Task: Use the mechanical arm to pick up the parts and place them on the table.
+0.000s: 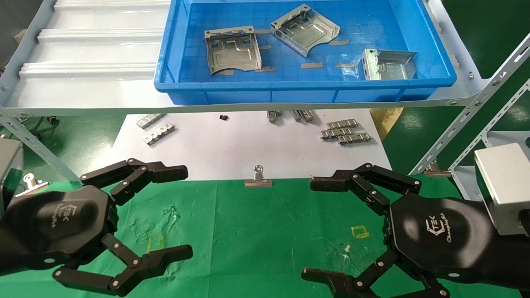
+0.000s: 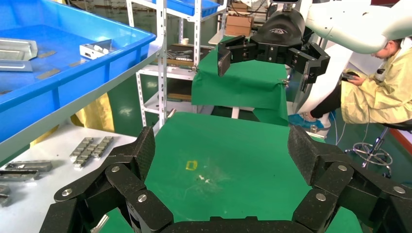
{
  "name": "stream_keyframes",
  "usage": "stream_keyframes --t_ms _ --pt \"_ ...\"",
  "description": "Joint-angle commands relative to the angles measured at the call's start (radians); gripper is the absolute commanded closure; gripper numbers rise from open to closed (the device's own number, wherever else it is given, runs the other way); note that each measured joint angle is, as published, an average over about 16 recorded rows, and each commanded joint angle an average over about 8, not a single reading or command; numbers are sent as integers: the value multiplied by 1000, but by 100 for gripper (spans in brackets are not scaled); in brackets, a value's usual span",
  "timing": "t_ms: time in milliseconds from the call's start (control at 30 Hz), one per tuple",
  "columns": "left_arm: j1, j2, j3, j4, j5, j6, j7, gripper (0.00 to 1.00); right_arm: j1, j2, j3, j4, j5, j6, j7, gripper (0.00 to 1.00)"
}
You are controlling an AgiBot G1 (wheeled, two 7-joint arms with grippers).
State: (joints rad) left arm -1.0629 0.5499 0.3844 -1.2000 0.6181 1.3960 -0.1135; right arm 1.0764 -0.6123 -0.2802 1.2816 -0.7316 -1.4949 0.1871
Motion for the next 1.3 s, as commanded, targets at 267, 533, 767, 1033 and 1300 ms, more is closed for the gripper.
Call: stream_keyframes --t_ms 267,533,767,1033,1300 --pt "0 0 0 0 0 0 0 0 0 0 0 0 0 0 0 0" --pt "0 0 0 0 0 0 0 0 0 0 0 0 0 0 0 0" --pt "0 0 0 0 0 0 0 0 0 0 0 0 0 0 0 0" --pt "0 0 0 0 0 0 0 0 0 0 0 0 0 0 0 0" --pt "0 0 0 0 0 0 0 0 0 0 0 0 0 0 0 0"
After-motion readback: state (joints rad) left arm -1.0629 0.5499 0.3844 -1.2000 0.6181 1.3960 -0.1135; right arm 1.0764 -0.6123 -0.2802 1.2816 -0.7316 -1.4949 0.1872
